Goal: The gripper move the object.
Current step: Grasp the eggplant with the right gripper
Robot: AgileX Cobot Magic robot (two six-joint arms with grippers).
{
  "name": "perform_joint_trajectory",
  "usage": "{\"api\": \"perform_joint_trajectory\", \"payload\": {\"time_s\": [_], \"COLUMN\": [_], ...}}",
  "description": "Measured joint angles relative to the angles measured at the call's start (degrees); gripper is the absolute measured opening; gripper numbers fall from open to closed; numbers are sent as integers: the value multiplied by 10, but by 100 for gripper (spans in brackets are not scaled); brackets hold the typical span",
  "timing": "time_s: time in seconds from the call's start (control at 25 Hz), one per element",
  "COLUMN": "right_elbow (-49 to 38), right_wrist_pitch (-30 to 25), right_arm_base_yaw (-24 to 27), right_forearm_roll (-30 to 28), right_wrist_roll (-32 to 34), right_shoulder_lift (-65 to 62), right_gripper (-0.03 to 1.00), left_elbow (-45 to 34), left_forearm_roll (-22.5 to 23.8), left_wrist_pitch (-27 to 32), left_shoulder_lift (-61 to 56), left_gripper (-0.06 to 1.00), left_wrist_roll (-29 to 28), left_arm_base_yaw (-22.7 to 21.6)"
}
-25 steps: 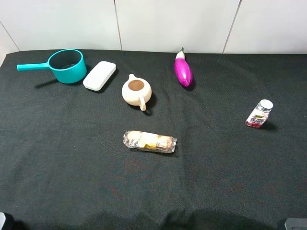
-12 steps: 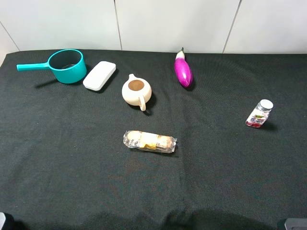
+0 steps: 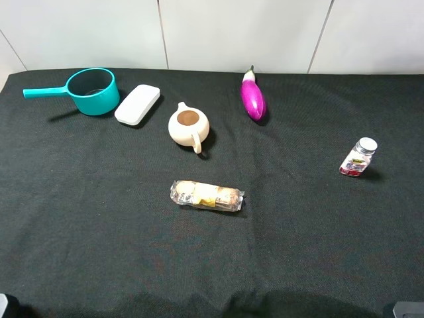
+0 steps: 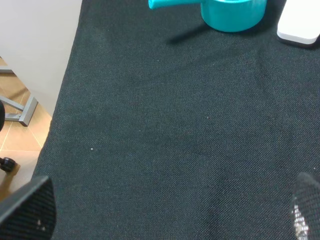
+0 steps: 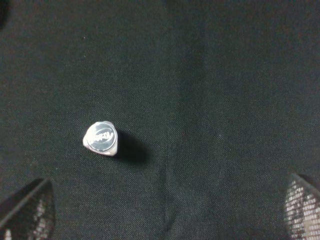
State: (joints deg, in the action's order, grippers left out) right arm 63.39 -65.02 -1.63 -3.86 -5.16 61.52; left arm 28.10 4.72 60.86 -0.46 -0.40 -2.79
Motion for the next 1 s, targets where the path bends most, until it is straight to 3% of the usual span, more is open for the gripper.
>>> {"api": "perform_joint_trajectory", "payload": {"time_s": [0.56, 1.0], "right_elbow": [206, 312], "right_wrist_pitch": [-45, -50], "right_arm_base_yaw": [0, -2], "right_forearm_roll": [3, 64], "right_wrist_roll": [24, 17], "right_shoulder_lift": [210, 353], "right_gripper": [69, 69], "left_elbow": [0, 0], "left_forearm_roll": [0, 0], "left_wrist_pitch": [0, 0], "left_shoulder_lift": [0, 0], "left_gripper": [99, 99], "left_wrist_roll": [0, 0], "left_arm_base_yaw": [0, 0]}}
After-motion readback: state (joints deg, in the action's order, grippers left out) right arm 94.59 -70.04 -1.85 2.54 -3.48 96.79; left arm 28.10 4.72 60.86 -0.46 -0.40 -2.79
